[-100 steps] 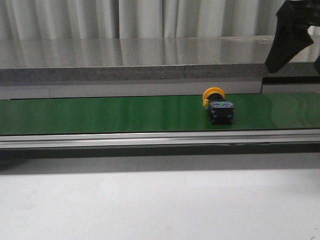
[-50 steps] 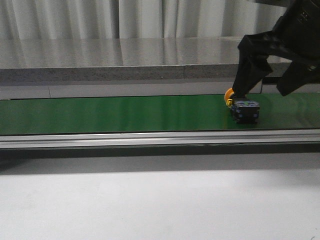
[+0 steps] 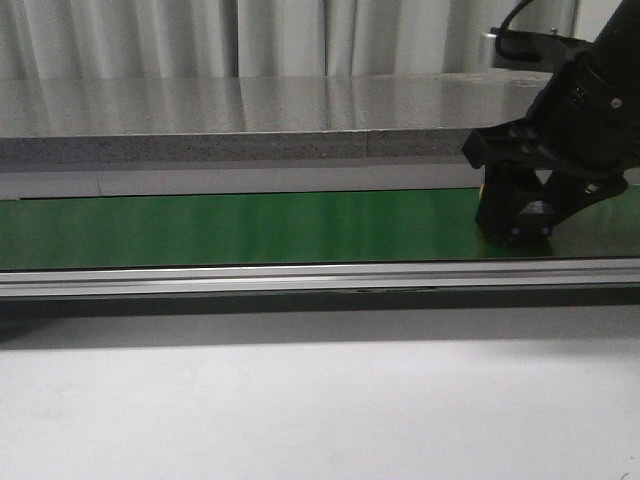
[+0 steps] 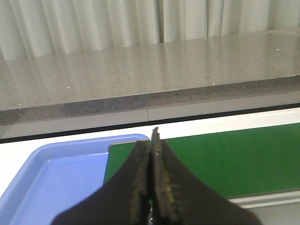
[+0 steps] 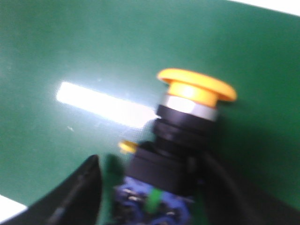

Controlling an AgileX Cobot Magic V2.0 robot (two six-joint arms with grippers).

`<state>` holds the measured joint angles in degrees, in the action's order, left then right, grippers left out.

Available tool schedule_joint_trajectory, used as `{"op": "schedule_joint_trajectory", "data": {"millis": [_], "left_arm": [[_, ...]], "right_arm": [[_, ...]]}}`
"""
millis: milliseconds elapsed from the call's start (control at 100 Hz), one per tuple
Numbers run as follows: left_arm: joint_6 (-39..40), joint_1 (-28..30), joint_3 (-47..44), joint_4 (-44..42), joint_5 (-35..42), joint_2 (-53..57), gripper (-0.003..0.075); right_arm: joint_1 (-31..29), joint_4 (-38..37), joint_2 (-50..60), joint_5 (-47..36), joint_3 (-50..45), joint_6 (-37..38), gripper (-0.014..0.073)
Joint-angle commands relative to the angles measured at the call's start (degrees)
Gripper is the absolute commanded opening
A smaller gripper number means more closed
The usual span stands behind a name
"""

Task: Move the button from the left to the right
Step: 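Lower the right gripper onto the button at the belt's far end and grasp, then lift the button with the right gripper and lower it into the green bin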

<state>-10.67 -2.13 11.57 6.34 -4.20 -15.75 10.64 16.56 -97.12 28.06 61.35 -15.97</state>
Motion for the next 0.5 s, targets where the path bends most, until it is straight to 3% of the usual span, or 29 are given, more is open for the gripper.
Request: {"op": "schedule_joint_trajectory", "data": {"millis": [0, 100, 300, 490], "left_arm": [[0.3, -0.4, 1.6, 0.5, 4.9, -0.5, -0.0021], [0.3, -0.4, 1.6, 0.5, 4.9, -0.5, -0.0021], [0.3, -0.4, 1.6, 0.5, 4.9, -0.5, -0.0021], [0.3, -0.4, 1.6, 0.5, 4.9, -0.5, -0.0021]], "right_arm": [[0.0, 1.2, 1.6, -1.5, 1.6, -0.5, 0.0244], [0.0, 1.1, 1.7, -0.4, 2.2, -0.5, 0.0174], [-0.9, -3.7, 3.4, 5.8, 7.2, -0.5, 0.0173], [-6.0, -10.9, 5.2, 13.7, 12.8, -0.5, 0.0173]]}}
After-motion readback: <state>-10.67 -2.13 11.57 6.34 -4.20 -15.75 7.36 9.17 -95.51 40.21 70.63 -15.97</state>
